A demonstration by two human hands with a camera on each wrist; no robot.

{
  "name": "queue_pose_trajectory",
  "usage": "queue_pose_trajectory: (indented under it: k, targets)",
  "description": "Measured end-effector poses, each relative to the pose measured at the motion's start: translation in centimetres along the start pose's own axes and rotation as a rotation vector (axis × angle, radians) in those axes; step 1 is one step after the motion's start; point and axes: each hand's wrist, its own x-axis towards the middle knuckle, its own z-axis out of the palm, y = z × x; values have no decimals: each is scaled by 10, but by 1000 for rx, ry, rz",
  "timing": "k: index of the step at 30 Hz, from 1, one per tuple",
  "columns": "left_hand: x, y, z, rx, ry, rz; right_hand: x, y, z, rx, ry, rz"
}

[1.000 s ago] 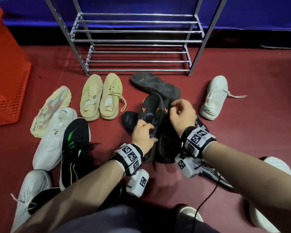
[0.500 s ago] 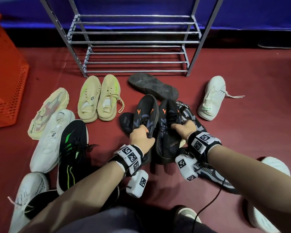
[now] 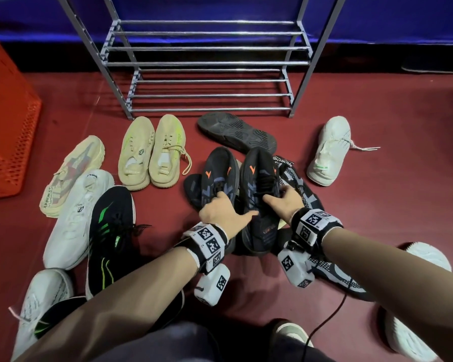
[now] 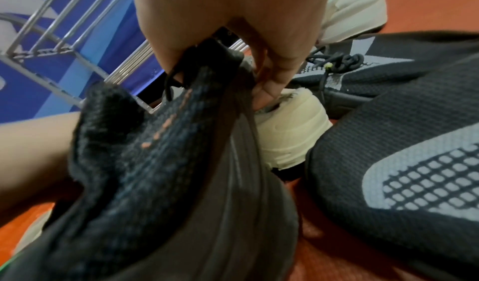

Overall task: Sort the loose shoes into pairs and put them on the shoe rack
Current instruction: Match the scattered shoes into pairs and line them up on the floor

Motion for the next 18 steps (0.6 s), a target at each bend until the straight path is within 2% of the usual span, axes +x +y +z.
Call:
queue_pose_trajectory:
  k: [5, 12, 18]
  targets:
    - [5, 9, 3, -21, -17, -69, 1, 1, 1, 28, -63, -23]
    - [4, 9, 8, -99, -32, -4, 7, -1, 13, 199, -36, -14]
    - [-2, 4, 10, -5, 10, 21, 4, 4, 10, 135, -35, 19]
